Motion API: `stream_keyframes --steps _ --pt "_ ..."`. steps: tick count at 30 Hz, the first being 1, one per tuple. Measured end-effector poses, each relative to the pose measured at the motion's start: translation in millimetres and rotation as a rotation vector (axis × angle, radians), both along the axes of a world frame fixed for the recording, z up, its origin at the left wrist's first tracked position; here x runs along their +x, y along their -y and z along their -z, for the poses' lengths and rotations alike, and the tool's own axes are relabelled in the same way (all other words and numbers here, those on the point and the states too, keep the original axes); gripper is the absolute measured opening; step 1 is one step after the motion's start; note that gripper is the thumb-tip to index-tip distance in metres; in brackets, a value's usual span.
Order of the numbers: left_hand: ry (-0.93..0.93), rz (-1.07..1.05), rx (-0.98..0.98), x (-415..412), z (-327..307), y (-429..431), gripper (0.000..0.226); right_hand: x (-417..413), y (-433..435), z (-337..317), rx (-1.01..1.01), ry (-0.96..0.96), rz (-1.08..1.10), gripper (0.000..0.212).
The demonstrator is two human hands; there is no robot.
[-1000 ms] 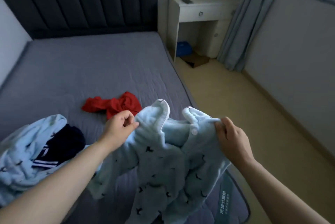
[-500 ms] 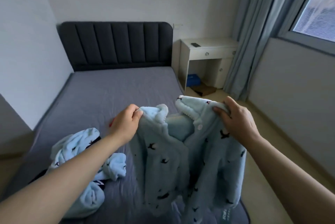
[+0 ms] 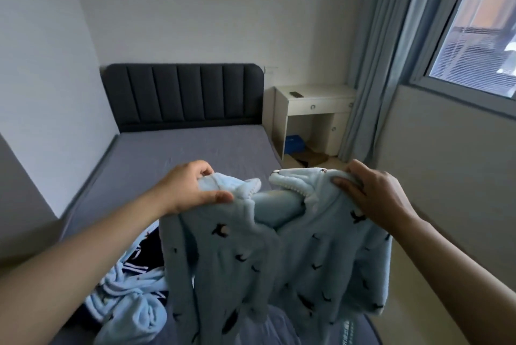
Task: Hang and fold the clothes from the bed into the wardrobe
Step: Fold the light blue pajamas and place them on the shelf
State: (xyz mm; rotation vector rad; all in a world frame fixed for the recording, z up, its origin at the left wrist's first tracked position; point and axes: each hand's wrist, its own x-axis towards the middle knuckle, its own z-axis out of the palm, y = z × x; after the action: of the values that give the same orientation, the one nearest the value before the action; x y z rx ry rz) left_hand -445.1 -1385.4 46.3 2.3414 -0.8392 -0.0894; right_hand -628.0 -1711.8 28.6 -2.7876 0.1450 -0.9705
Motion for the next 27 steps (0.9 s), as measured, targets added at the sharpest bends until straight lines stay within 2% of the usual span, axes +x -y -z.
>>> stream_keyframes --steps 5,10,13,20,27 --pt "-0.020 0.064 0.022 -10 -3 -17 0.057 1 -24 -1 0.042 0.006 -0.005 0.027" --pt "-0.023 0.072 -0.105 -20 -4 -45 0.065 -8 -40 -9 0.078 0.028 -0.081 0.025" --pt "0.020 0.042 -0.134 -11 0 -46 0.062 -3 -45 -10 0.089 0.055 -0.100 0.024" --pt "-0.057 -0.023 0.023 34 55 -10 0.056 47 -19 37 0.137 -0.192 -0.021 0.031" --pt "-0.089 -0.121 0.157 133 150 84 0.058 161 62 128 0.204 -0.426 0.049 0.034"
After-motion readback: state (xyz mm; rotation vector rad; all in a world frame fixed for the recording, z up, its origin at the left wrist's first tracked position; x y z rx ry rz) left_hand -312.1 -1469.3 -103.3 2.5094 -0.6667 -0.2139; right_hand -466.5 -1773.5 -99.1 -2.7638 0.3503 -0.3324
